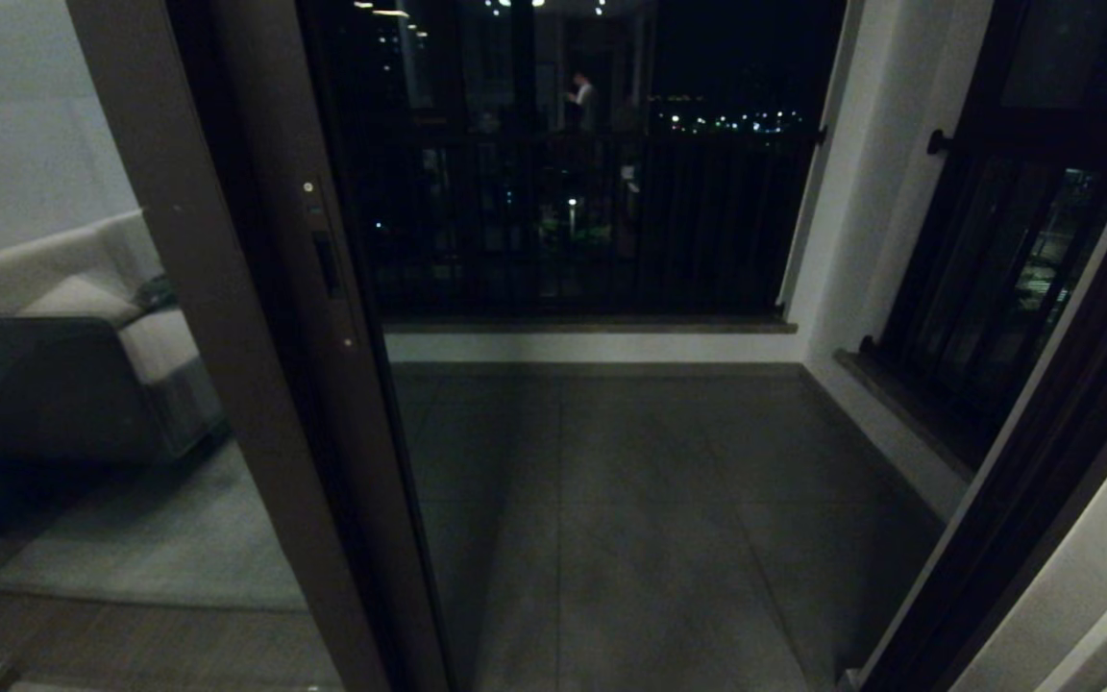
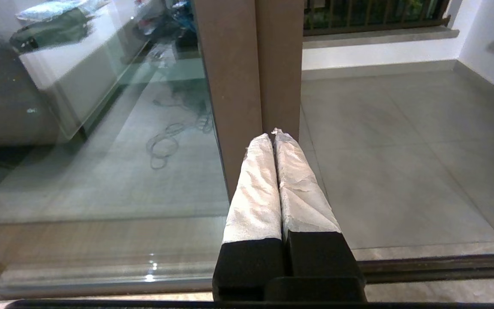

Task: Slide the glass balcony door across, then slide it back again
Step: Close the slid door

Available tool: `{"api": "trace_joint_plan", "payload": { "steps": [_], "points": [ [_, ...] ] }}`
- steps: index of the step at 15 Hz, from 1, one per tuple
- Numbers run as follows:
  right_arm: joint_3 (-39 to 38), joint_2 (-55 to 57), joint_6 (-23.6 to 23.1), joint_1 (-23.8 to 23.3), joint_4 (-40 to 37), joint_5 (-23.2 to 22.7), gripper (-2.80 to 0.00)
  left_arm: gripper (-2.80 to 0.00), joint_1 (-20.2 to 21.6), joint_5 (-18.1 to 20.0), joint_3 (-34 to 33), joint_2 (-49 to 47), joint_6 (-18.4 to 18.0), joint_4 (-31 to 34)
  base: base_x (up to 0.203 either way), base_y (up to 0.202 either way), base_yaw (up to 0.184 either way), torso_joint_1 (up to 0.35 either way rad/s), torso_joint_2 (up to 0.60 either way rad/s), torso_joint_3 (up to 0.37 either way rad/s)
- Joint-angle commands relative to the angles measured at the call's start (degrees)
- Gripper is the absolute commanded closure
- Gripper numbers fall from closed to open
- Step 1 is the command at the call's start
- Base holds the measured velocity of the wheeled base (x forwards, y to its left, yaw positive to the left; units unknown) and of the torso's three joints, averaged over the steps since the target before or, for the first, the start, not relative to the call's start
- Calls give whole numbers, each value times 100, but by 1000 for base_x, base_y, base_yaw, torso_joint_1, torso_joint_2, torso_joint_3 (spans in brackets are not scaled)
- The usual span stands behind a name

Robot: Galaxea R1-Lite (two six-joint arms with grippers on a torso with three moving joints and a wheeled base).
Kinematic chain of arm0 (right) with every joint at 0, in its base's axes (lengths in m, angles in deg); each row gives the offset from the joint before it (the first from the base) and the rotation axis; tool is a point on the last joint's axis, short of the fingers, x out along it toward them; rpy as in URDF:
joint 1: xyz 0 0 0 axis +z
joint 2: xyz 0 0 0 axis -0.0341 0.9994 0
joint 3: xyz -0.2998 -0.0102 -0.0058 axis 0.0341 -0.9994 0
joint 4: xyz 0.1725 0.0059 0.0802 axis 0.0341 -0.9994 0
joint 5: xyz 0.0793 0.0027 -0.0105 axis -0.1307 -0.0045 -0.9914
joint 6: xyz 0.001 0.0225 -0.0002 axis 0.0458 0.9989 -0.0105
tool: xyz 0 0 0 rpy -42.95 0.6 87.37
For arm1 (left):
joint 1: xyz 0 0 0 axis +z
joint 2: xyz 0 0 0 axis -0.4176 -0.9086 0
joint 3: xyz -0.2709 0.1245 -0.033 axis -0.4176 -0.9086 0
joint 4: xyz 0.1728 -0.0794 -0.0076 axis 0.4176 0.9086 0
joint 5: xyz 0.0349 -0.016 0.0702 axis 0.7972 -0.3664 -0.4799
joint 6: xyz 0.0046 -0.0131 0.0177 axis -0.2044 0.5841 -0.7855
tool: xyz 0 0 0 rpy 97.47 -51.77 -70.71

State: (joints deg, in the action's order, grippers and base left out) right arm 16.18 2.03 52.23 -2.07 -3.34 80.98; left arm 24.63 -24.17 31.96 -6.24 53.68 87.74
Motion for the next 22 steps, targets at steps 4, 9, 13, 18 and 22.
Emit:
{"api": "trace_joint_plan", "payload": {
  "steps": [4,9,13,18,22],
  "points": [
    [-718,-93,-79,-1,44,133,0,0,-3,1,0,1,-3,2,0,0,0,0,0,0],
    [-1664,-93,-443,2,1225,422,0,0,-3,1,0,1,-3,2,0,0,0,0,0,0],
    [-1664,-93,-179,2,1233,510,0,0,5,8,0,1,-31,11,0,0,0,0,0,0],
    [-1655,-93,-153,2,1242,502,0,0,5,40,142,1,-514,-27,0,0,0,0,0,0],
    [-1664,-93,-144,2,1242,510,0,0,22,592,1420,-931,-796,145,0,0,0,0,0,0]
  ]
}}
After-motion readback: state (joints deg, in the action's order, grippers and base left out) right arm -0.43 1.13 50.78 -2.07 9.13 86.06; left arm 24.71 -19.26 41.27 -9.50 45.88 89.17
